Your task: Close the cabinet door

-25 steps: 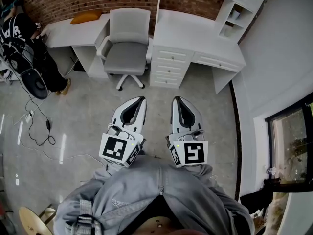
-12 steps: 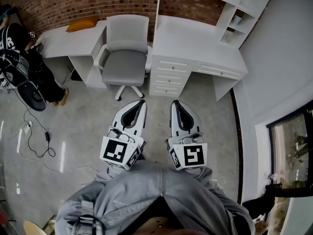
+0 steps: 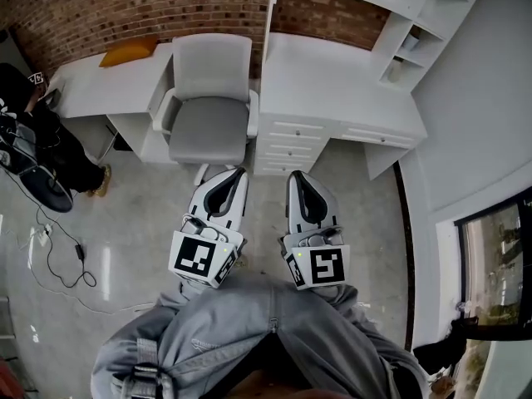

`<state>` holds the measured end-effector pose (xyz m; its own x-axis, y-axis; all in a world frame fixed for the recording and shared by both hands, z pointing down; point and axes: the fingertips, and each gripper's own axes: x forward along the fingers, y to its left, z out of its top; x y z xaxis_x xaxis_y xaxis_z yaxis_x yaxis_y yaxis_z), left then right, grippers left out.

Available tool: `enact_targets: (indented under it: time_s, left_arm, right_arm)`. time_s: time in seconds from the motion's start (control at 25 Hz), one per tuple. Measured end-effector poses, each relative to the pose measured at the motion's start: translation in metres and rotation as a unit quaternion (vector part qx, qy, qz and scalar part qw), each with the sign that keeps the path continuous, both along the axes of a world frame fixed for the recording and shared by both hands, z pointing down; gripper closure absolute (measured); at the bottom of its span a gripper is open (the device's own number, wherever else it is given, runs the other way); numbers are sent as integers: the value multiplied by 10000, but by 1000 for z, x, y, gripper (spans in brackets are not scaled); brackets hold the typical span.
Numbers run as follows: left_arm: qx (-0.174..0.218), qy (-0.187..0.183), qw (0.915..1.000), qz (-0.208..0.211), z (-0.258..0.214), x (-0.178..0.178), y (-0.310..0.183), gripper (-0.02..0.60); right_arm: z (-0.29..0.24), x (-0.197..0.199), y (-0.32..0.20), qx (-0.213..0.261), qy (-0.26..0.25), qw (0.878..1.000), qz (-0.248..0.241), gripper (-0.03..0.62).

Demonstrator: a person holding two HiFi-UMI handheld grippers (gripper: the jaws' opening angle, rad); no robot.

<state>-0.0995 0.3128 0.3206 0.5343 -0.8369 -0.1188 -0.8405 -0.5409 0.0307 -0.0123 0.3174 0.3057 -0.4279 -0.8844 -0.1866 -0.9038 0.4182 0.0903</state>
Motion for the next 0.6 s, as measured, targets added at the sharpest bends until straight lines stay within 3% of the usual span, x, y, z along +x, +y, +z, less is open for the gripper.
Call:
enact_targets:
  time_s: [0.6]
  left_arm:
    - [52, 68, 9987, 506, 4, -14, -91, 577]
  right_arm:
    - [8, -19, -82, -43, 34, 9991, 432, 568]
